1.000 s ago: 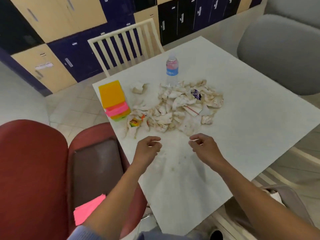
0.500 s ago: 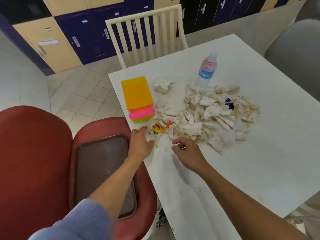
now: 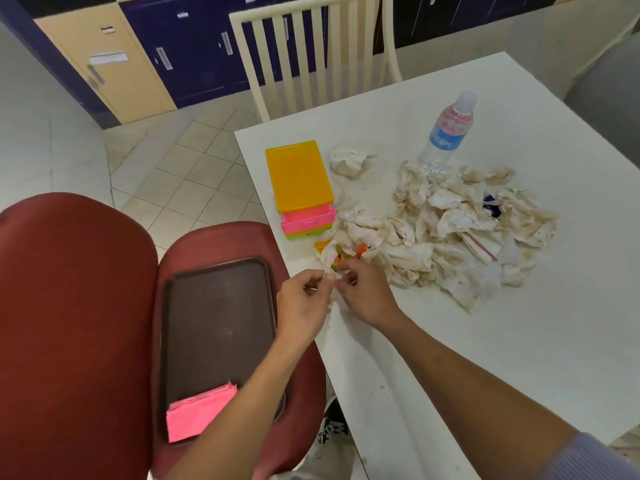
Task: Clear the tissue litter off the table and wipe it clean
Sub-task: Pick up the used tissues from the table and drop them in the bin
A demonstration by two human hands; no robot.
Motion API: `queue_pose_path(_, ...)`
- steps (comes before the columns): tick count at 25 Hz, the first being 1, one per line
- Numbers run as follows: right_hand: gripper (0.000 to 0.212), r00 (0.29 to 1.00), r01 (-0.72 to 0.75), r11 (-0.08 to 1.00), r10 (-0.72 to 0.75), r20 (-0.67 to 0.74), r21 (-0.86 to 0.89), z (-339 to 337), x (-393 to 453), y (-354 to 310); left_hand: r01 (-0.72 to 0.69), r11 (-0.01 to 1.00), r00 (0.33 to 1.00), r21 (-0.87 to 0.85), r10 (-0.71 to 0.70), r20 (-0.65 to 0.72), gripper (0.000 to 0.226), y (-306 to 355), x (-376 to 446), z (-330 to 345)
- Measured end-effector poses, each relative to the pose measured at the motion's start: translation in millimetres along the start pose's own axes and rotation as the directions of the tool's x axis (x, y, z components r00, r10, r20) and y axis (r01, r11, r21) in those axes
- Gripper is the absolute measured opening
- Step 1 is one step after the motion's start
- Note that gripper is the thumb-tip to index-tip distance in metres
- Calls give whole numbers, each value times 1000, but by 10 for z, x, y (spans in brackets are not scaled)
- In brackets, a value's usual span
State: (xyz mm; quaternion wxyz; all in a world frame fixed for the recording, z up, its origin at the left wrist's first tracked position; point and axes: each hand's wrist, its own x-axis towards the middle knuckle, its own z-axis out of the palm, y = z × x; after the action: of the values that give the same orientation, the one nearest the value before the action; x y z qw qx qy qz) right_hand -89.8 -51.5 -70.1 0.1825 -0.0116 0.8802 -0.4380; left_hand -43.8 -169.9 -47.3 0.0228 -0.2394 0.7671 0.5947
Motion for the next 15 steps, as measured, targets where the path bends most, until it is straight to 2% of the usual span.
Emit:
queue_pose_path(2,13,997,-30,999,31,-74,12,-15,-30,67,25,996,1000,-84,-26,-12,14,26,-79,-23)
queue_pose_path(4,15,991,-79,995,85,-100,67,-87,-104,118,40,988,998,-149,-47,-38,19,50,-136,-39)
queue_pose_path(8,46,998,-54,987,49,40,149,-155,-150,85,29,921,996,-388,-57,-61,23,173,-221,-53)
queue_pose_path(11,50,996,-66,968,51,67,243,-49,9,0,-15,913,998,-408,-14,-69,31,286,-242,-68)
queue_pose_path(15,37,984,-159,938,177,-32,309,14,142,-5,-59,902,993,-428,9,-119,25,307,-242,-140)
